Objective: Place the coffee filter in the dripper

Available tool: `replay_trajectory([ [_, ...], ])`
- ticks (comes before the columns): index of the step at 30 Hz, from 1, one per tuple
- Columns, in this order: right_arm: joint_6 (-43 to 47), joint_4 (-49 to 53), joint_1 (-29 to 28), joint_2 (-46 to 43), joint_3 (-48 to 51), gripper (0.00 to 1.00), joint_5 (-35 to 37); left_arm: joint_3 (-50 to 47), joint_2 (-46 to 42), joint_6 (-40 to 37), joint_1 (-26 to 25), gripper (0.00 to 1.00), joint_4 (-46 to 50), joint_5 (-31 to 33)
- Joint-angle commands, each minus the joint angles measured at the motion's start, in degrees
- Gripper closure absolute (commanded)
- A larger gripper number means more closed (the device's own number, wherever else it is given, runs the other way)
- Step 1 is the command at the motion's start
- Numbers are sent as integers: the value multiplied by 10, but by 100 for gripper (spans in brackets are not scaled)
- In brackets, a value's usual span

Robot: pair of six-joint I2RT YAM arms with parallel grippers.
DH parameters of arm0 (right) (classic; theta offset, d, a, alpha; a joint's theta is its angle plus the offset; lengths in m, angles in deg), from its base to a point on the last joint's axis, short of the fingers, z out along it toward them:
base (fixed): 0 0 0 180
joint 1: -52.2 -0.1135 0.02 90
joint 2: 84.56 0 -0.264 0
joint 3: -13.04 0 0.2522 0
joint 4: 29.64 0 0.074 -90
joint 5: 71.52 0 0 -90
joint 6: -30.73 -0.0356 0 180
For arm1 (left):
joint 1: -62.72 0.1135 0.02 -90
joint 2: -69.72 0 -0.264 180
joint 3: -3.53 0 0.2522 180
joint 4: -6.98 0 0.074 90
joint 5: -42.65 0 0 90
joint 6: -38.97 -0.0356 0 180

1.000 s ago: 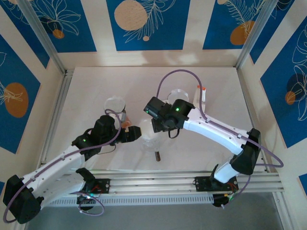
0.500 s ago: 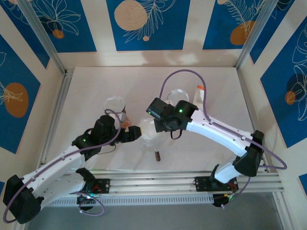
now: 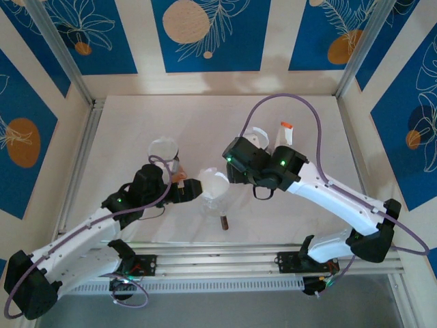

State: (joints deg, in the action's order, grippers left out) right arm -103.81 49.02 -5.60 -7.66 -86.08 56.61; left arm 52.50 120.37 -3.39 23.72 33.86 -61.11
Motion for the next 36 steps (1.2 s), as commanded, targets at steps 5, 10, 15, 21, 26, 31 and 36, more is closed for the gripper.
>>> replay_trajectory([
  [5, -11, -10, -4, -36, 8, 40, 29, 47, -32, 3, 8, 0, 20, -18],
  [10, -11, -30, -5, -59, 29, 40, 36, 75, -47, -17, 8, 0, 62, 9],
  [15, -12, -42, -5, -76, 51, 40, 31, 100, -62, -46, 41, 5, 119, 58],
  [21, -10, -56, -6, -91, 76, 40, 25, 128, -78, -68, 170, 28, 163, 58],
  [26, -3, -73, -5, -105, 96, 40, 23, 122, -90, -59, 287, 59, 164, 58],
  [31, 3, -95, -5, -118, 115, 40, 22, 75, -64, -33, 361, 86, 102, 65],
  [36, 5, -100, -5, -126, 125, 40, 19, 26, -2, 3, 415, 100, 8, 51],
])
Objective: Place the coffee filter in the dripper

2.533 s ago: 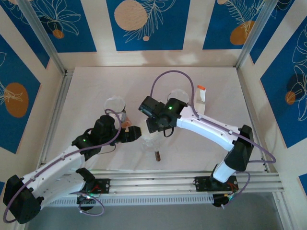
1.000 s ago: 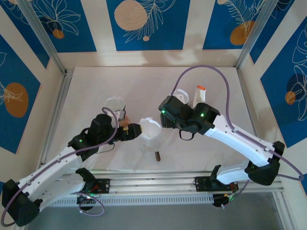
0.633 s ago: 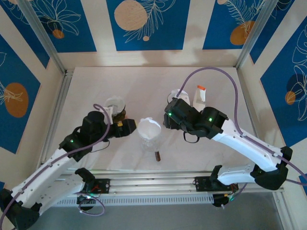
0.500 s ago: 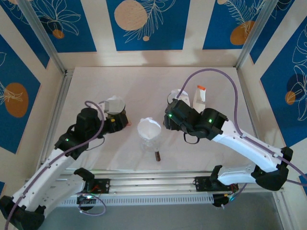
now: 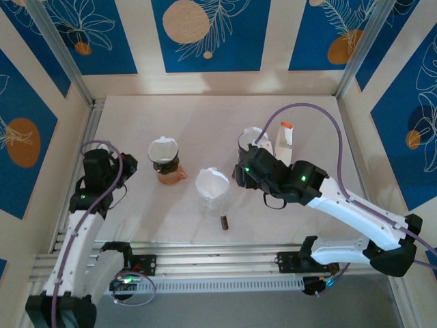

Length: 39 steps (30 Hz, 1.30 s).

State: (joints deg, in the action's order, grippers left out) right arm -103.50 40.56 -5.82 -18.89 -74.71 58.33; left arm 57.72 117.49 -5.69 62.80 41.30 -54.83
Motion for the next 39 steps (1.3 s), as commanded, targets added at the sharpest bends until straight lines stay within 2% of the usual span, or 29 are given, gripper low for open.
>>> replay_trajectory([
  [1, 2, -16, -3, -16, 14, 40, 2, -37, 44, 37, 34, 100, -96, -25],
  [4, 3, -22, -3, -26, 24, 40, 2, -58, 107, 57, 48, 100, -175, -57],
  [10, 2, -26, 0, -40, 35, 40, 4, -66, 238, 92, 48, 100, -272, -78],
  [13, 3, -24, 0, -45, 37, 40, 5, -71, 280, 108, 46, 100, -313, -80],
  [18, 1, -18, 1, -52, 39, 40, 11, -68, 334, 118, 34, 100, -331, -89],
  [39, -1, -16, 3, -55, 38, 40, 12, -97, 420, 161, -58, 100, -451, -99],
])
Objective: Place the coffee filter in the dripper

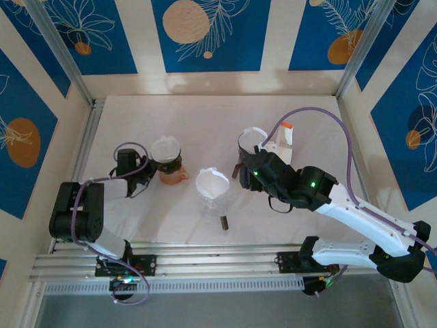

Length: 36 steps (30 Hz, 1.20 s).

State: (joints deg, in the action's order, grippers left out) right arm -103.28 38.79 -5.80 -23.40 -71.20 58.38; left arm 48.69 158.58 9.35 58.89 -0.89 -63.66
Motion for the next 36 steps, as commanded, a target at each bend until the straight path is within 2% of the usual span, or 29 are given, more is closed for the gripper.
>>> replay_trajectory([
  [1, -4, 1, 3, -10, 3, 40, 11, -7, 13, 11, -25, 100, -34, -10],
  [14, -13, 6, 3, -9, 8, 40, 12, 12, 38, 33, -109, 100, -56, 6],
  [20, -17, 13, 3, -10, 8, 40, 18, -4, 6, 30, -98, 100, -16, 38],
  [26, -25, 27, 14, -10, 5, 39, 40, -25, -66, 17, -70, 100, 42, 61],
  [29, -29, 26, 43, -15, 15, 39, 40, -35, -117, 1, -54, 100, 85, 71],
  [33, -9, -17, 145, -31, 55, 40, -25, -39, -193, -32, -41, 100, 147, 83],
  [36, 15, -78, 213, -54, 92, 38, -71, -33, -265, -67, -40, 85, 200, 104],
])
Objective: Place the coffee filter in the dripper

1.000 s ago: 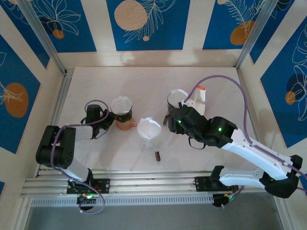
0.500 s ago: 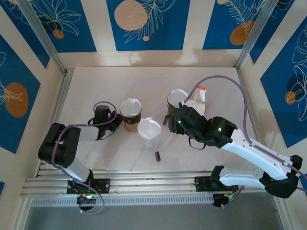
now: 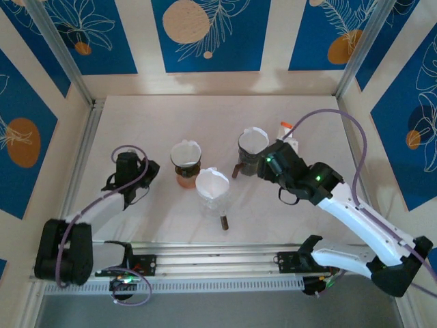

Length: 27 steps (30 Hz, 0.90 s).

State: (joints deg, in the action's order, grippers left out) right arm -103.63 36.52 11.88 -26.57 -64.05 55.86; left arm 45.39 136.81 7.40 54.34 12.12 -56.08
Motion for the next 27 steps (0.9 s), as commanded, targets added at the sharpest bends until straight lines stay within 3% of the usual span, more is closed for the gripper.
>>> replay_trajectory([
  [1, 22, -68, 57, -29, 30, 37, -38, 5, -72, -60, 5, 79, 87, 37],
  [4, 25, -83, 136, -31, 46, 39, -32, 27, -125, -97, 5, 61, 143, 54],
  [8, 36, -152, 275, -11, 86, 42, -165, 42, -161, -121, 5, 35, 184, 54],
  [9, 28, -161, 304, 0, 93, 42, -187, 41, -169, -121, 5, 31, 191, 52],
  [10, 24, -169, 331, 14, 97, 43, -203, 39, -178, -121, 5, 17, 197, 51],
  [11, 25, -173, 353, 31, 97, 46, -211, 38, -185, -119, 6, 13, 200, 51],
  [18, 26, -206, 457, 179, 82, 72, -273, 25, -234, -117, 5, 2, 226, 32],
  [27, 36, -212, 473, 341, 30, 83, -274, 28, -252, -117, 6, 0, 243, 24],
])
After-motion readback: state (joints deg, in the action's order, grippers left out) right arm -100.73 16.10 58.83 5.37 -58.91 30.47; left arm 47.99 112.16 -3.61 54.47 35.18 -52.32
